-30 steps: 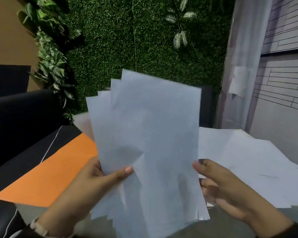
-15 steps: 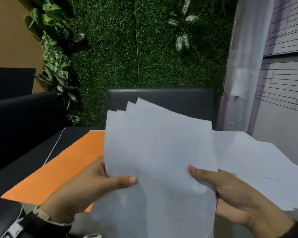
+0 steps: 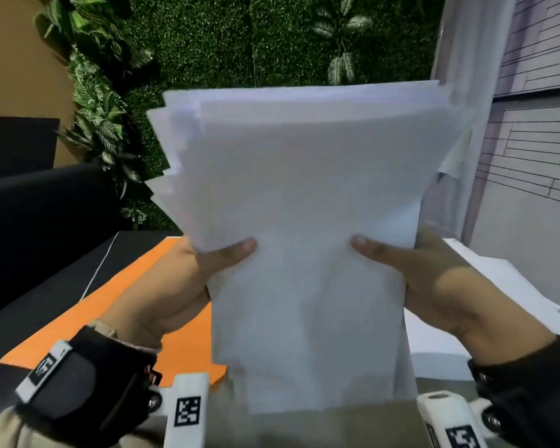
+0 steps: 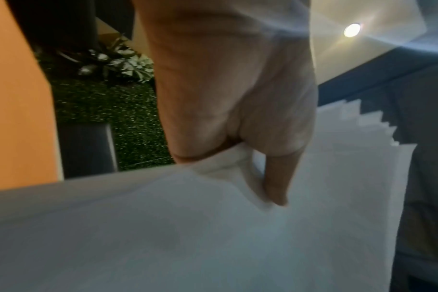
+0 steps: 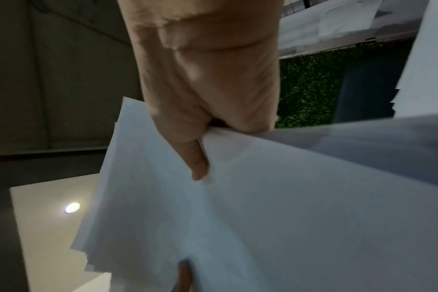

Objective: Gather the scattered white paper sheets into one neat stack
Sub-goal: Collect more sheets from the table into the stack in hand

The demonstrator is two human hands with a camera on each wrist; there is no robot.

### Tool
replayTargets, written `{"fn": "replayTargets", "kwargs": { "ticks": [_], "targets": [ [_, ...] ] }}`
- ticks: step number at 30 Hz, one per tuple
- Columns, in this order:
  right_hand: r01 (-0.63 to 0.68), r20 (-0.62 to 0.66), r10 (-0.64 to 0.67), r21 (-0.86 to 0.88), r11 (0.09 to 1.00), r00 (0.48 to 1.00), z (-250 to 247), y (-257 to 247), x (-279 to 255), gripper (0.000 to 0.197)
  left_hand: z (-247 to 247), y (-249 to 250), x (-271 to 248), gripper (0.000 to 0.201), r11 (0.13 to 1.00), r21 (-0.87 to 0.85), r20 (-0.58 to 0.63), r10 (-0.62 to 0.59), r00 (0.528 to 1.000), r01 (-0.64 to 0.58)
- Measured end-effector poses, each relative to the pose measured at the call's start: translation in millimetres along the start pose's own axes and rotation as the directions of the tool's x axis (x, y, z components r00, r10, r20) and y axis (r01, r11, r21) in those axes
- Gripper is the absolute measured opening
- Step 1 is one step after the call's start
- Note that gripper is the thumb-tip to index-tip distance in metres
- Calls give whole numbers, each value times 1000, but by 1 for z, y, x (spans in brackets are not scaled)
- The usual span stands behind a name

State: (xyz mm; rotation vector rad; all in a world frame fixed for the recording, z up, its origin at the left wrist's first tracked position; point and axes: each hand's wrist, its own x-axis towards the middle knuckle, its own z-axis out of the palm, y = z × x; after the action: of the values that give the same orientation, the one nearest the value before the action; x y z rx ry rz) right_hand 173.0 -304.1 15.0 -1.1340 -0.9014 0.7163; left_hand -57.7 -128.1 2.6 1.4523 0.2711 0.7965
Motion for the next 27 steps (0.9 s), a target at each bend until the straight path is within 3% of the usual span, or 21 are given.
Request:
{"fn": "replayTargets", "kwargs": {
  "ticks": [2,5,8,10,14,20,24,27],
  "targets": [
    [73,-63,-76,-54,996,995,5,-7,1,29,11,5,4,38,996,20,-63,87,994,-86],
    [184,-119,-219,-248,951,968,14,-10,-5,17,31,7,5,28,972,95,-196,228,954,-213],
    [188,-129,-247,-353,916,960,22,0,-6,15,48,0,6,22,956,159,-266,281,922,-246],
    [188,-146,-248,-335,923,958,25,15,-3,17,56,-12,6,26,958,193,-280,260,924,-211],
    [108,-145,-162,-322,940,976,27,40,4,1,59,-33,3,27,976,183,-273,163,948,-115],
    [200,-174,-250,-258,945,953,17,33,5,12,61,-25,7,23,967,16,-319,246,915,-255],
    [136,-192,-197,-293,946,961,13,63,3,9,61,-50,7,23,994,108,-251,60,966,-34],
    [116,-181,-172,-284,952,968,7,68,1,7,57,-55,9,24,992,121,-258,55,965,-24]
  ]
}}
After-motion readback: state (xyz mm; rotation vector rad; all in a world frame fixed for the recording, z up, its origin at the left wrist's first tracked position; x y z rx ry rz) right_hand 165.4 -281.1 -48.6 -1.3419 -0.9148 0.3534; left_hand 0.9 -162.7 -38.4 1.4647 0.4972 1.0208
